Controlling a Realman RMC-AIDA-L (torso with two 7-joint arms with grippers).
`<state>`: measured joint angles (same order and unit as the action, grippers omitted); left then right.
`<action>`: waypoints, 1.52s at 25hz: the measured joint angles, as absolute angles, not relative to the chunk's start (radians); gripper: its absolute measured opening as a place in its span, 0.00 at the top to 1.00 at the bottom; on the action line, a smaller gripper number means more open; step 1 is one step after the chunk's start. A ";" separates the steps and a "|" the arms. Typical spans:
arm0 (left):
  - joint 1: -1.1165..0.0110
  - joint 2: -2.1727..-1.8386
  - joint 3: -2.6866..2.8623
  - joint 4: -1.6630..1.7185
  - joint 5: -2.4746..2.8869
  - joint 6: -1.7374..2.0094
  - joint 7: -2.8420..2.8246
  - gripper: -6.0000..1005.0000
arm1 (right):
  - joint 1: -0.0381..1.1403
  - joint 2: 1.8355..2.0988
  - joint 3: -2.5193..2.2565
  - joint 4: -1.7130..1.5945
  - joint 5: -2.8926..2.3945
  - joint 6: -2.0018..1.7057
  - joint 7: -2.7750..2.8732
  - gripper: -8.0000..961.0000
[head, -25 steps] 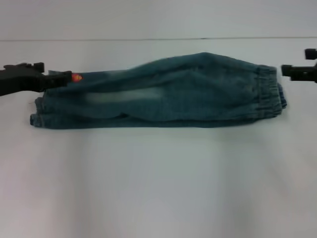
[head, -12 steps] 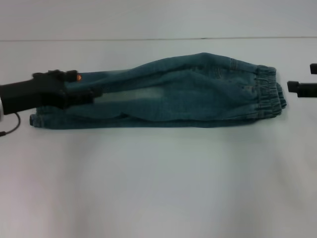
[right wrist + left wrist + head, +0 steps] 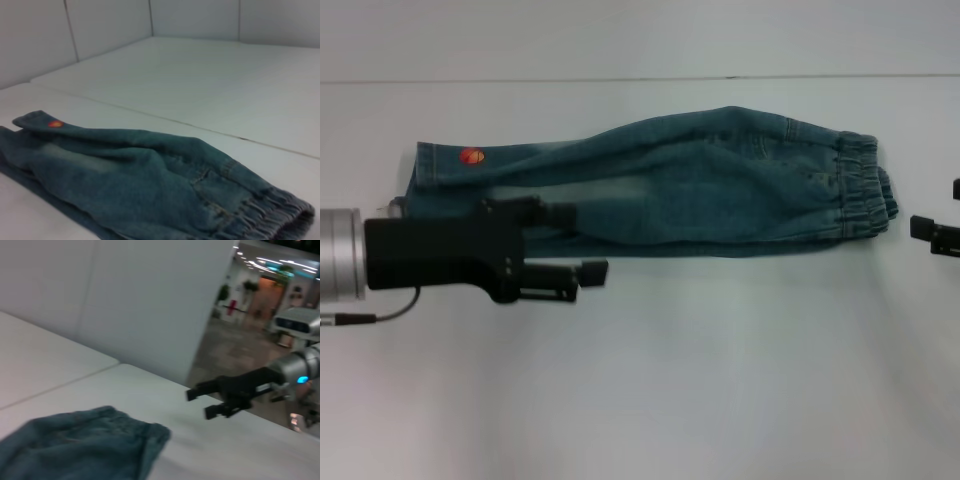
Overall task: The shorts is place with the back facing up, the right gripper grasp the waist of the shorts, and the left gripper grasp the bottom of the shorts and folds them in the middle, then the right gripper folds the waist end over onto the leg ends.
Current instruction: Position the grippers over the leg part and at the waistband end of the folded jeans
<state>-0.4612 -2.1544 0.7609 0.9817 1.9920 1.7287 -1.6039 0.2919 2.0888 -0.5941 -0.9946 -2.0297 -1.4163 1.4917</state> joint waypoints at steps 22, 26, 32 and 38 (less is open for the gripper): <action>-0.455 -2.158 0.785 0.958 2.014 1.755 -1.644 0.10 | 0.371 2.090 -0.477 -0.634 -1.988 -1.239 1.151 0.08; -0.453 -2.159 0.785 0.954 2.014 1.755 -1.644 0.10 | 0.400 2.088 -0.492 -0.613 -1.983 -1.204 1.149 0.09; -0.450 -2.161 0.785 0.947 2.014 1.760 -1.646 0.10 | 0.436 2.087 -0.545 -0.587 -1.985 -1.143 1.159 0.10; -0.447 -2.161 0.784 0.942 2.014 1.764 -1.646 0.10 | 0.461 2.088 -0.593 -0.550 -1.987 -1.057 1.188 0.11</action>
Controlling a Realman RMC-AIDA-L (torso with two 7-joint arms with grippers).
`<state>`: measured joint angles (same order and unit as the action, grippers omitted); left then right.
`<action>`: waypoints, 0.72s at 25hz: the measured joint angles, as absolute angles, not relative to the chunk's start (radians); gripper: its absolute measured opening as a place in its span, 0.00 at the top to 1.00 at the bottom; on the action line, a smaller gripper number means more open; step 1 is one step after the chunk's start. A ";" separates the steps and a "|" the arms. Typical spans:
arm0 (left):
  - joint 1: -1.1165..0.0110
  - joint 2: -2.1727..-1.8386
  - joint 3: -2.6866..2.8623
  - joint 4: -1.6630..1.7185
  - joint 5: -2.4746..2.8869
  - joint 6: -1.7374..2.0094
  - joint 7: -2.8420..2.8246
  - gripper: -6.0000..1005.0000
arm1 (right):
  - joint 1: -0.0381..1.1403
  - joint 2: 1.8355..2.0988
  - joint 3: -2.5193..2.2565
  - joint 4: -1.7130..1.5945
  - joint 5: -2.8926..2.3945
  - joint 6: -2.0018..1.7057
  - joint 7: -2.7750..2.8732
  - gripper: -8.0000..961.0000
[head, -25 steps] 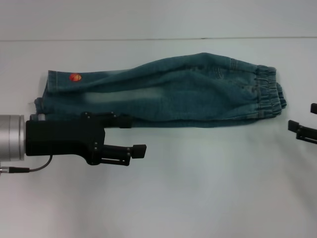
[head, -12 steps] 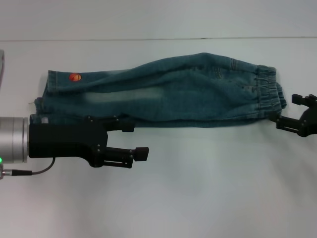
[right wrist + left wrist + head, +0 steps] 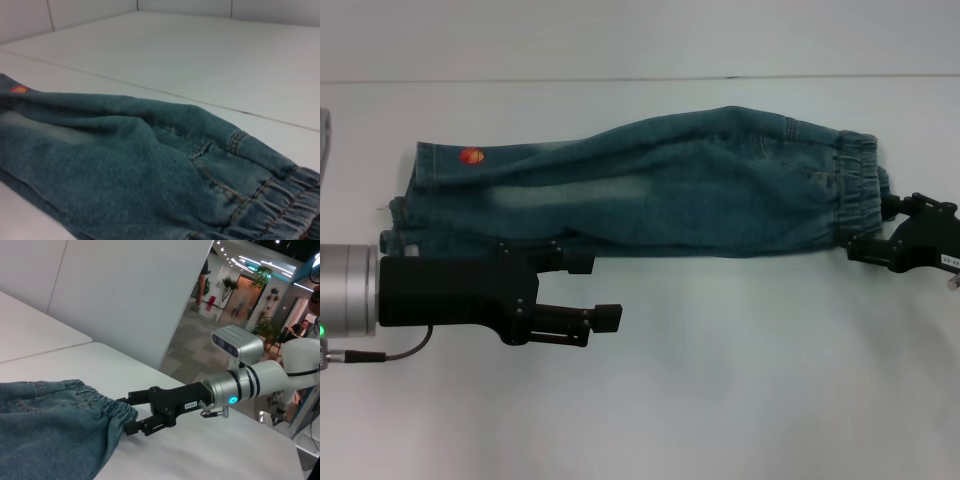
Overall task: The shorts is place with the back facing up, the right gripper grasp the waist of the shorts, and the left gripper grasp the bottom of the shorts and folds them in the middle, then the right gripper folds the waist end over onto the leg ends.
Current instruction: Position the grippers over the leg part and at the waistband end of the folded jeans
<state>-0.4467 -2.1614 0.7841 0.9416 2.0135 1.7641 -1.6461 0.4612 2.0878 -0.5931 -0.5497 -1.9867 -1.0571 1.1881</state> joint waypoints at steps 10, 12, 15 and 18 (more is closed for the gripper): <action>-0.446 -2.161 0.785 0.939 2.012 1.757 -1.646 0.10 | 0.473 2.087 -0.641 -0.517 -1.984 -1.041 1.168 0.13; -0.446 -2.161 0.785 0.935 2.012 1.757 -1.645 0.10 | 0.473 2.086 -0.647 -0.519 -1.984 -1.044 1.163 0.13; -0.447 -2.161 0.785 0.928 2.012 1.756 -1.643 0.10 | 0.472 2.085 -0.663 -0.525 -1.985 -1.051 1.163 0.14; -0.446 -2.161 0.785 0.928 2.012 1.755 -1.642 0.10 | 0.470 2.085 -0.675 -0.526 -1.986 -1.060 1.158 0.26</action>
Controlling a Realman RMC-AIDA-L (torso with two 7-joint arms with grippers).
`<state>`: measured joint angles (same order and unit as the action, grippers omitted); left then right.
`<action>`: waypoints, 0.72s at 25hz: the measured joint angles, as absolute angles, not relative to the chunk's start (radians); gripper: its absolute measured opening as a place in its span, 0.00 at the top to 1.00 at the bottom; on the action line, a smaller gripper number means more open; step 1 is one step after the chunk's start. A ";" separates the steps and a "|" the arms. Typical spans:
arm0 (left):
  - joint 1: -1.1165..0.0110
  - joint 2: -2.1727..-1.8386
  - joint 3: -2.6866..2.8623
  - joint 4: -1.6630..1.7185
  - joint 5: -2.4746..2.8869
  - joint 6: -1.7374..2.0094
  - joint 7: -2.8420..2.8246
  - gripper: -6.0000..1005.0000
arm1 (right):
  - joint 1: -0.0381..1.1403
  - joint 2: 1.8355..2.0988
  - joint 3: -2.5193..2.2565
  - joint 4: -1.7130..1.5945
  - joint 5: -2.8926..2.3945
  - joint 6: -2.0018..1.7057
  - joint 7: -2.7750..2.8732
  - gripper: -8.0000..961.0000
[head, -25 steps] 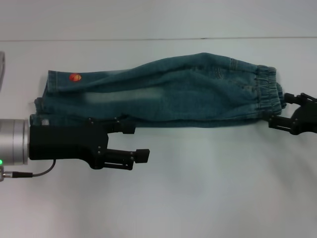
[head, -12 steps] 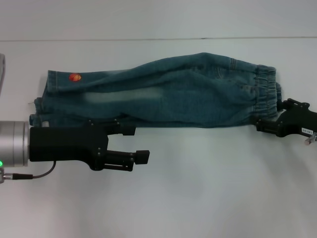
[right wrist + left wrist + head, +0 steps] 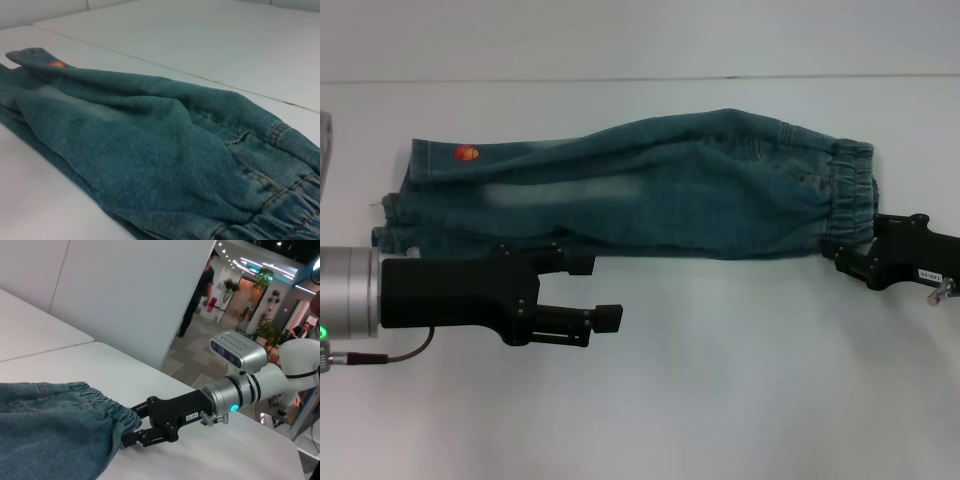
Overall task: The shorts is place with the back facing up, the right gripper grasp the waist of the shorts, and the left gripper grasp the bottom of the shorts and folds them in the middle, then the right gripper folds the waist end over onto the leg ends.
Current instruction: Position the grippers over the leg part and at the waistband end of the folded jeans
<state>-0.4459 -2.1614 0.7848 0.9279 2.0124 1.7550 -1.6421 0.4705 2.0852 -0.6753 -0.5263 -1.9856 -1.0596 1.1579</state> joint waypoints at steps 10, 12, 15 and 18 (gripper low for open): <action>-0.454 -2.163 0.785 0.904 1.999 1.747 -1.632 0.10 | 0.448 2.087 -0.666 -0.550 -1.980 -1.099 1.141 0.60; -0.461 -2.165 0.786 0.892 1.989 1.743 -1.622 0.10 | 0.435 2.090 -0.661 -0.574 -1.976 -1.131 1.141 0.62; -0.483 -2.167 0.786 0.842 1.965 1.713 -1.594 0.11 | 0.413 2.091 -0.658 -0.612 -1.967 -1.177 1.147 0.65; -0.506 -2.166 0.785 0.784 1.947 1.655 -1.568 0.12 | 0.393 2.091 -0.652 -0.650 -1.962 -1.214 1.154 0.68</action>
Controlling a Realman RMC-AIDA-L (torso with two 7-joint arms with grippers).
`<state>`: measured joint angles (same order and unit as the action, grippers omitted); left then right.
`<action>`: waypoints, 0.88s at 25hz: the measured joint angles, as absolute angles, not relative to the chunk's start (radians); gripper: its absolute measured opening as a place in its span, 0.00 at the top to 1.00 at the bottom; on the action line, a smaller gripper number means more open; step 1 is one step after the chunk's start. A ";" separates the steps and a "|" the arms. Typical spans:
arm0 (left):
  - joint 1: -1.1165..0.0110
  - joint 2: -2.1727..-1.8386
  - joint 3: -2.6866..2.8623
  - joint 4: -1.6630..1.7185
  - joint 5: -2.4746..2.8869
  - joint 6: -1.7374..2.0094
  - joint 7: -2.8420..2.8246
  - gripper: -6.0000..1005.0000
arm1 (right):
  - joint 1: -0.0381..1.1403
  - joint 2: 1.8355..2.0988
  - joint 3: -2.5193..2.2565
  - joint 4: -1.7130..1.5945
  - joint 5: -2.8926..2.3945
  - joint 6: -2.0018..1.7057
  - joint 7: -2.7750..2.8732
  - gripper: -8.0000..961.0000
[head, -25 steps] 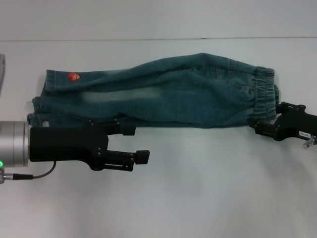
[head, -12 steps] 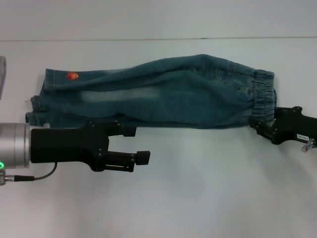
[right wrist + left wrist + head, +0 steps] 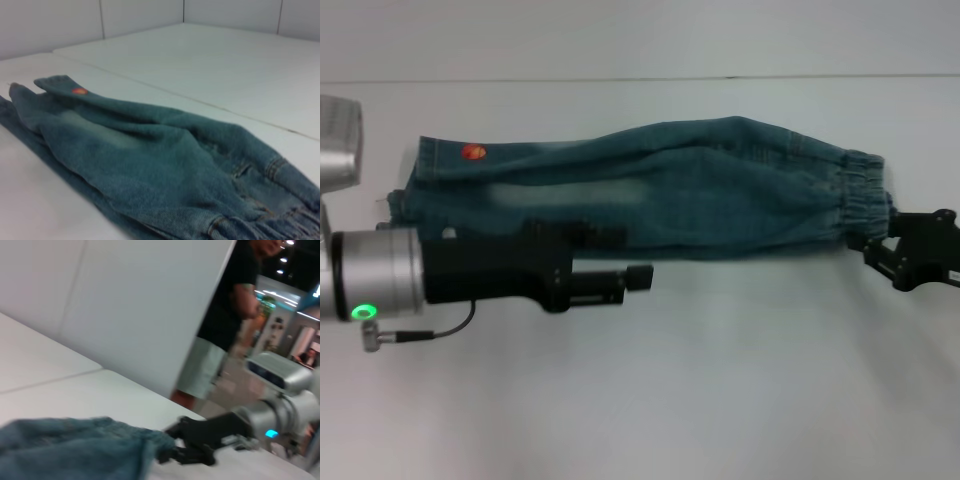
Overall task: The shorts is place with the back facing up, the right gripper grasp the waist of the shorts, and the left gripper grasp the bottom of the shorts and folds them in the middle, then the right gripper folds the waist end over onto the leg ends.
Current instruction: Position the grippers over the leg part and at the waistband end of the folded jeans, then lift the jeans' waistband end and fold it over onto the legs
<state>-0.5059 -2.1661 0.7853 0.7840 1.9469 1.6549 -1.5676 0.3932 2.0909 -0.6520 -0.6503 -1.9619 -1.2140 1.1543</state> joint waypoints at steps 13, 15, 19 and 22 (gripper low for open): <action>-0.628 -2.175 0.786 0.429 1.801 1.363 -1.242 0.55 | 0.297 2.100 -0.720 -0.886 -1.953 -1.405 1.278 0.80; -0.656 -2.175 0.786 0.358 1.771 1.323 -1.169 0.63 | 0.288 2.101 -0.727 -0.913 -1.953 -1.429 1.300 0.81; -0.693 -2.175 0.780 0.235 1.682 1.239 -1.030 0.78 | 0.256 2.102 -0.772 -1.008 -1.956 -1.457 1.360 0.83; -0.706 -2.175 0.777 0.159 1.585 1.201 -0.921 0.88 | 0.224 2.103 -0.835 -1.091 -1.949 -1.465 1.415 0.83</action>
<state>-0.7057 -2.1752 0.7771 0.1589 1.5849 1.2007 -0.9210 0.2244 2.1035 -0.8354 -1.0905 -1.9489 -1.4649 1.4149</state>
